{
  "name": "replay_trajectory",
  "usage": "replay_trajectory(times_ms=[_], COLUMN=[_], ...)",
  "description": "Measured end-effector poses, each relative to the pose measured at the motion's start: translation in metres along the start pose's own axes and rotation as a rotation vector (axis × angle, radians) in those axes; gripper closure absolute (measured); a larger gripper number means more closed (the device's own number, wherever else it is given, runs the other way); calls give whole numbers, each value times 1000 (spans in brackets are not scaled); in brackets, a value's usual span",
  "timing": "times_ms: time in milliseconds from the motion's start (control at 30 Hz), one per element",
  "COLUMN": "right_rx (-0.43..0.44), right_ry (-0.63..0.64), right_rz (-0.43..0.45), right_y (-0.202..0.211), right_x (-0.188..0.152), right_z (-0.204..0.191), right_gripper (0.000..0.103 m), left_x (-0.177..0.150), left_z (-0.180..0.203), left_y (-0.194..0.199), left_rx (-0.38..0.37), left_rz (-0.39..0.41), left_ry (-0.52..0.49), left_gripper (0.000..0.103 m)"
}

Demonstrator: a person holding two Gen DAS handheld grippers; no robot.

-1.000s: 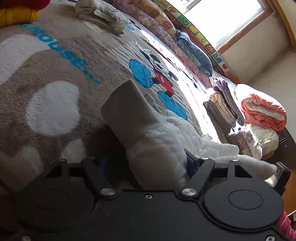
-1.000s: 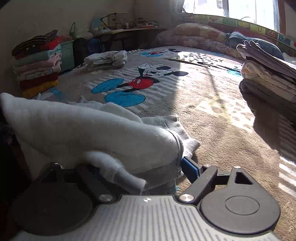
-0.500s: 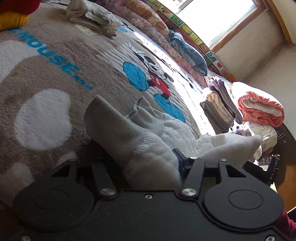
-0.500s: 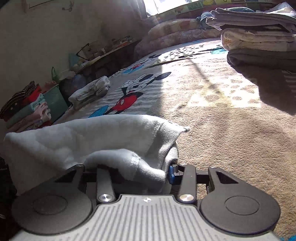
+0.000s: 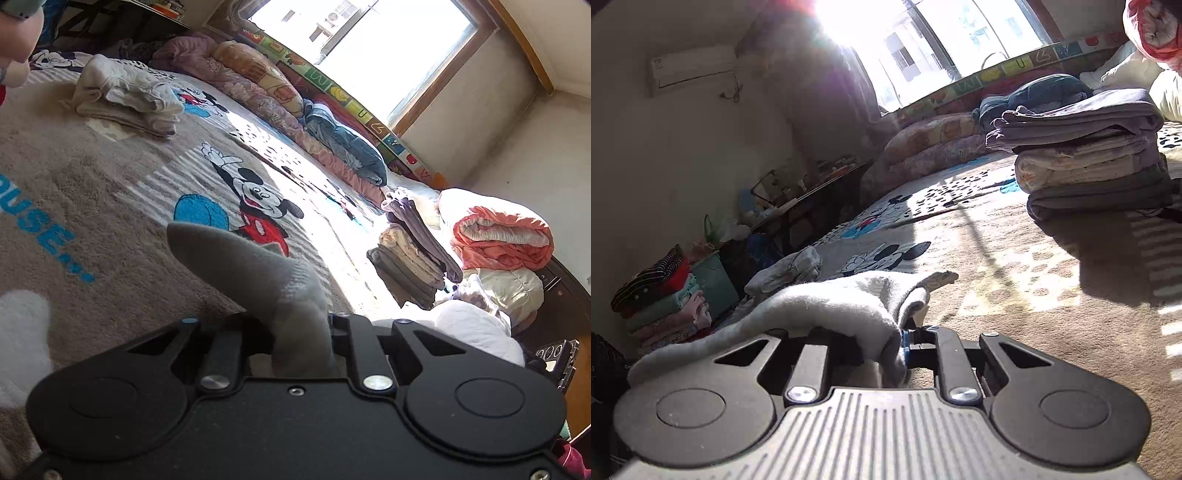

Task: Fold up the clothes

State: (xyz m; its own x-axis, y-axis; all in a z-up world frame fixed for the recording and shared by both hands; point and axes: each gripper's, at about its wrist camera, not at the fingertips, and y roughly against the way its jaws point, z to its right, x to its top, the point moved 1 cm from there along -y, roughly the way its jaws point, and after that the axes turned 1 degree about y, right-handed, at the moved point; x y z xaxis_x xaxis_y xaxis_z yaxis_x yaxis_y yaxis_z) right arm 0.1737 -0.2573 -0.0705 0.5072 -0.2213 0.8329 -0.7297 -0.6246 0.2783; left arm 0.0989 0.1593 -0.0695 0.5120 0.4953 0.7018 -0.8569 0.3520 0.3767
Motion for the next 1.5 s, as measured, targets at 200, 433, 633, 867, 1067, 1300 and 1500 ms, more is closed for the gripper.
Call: replay_trajectory(times_ms=[200, 433, 633, 867, 1067, 1300, 1500], right_rx=[-84, -136, -231, -266, -231, -154, -96], right_ry=[15, 24, -3, -23, -152, -350, -566], right_rz=[104, 202, 86, 0, 1, 41, 130], right_y=[10, 15, -1, 10, 50, 85, 106], right_x=[34, 47, 18, -5, -23, -49, -74], right_z=[21, 44, 68, 71, 68, 69, 75], right_gripper=[84, 84, 79, 44, 34, 31, 25], left_x=[42, 64, 48, 45, 41, 34, 32], left_z=[35, 37, 0, -33, -38, -40, -51], left_y=[-31, -64, -88, -78, -59, -43, -19], left_rx=[-78, -140, -39, 28, 4, 5, 32], left_rz=[124, 227, 63, -20, -22, -24, 1], left_ry=[-90, -126, -85, 36, 108, 125, 134], left_gripper=[90, 90, 82, 43, 39, 38, 32])
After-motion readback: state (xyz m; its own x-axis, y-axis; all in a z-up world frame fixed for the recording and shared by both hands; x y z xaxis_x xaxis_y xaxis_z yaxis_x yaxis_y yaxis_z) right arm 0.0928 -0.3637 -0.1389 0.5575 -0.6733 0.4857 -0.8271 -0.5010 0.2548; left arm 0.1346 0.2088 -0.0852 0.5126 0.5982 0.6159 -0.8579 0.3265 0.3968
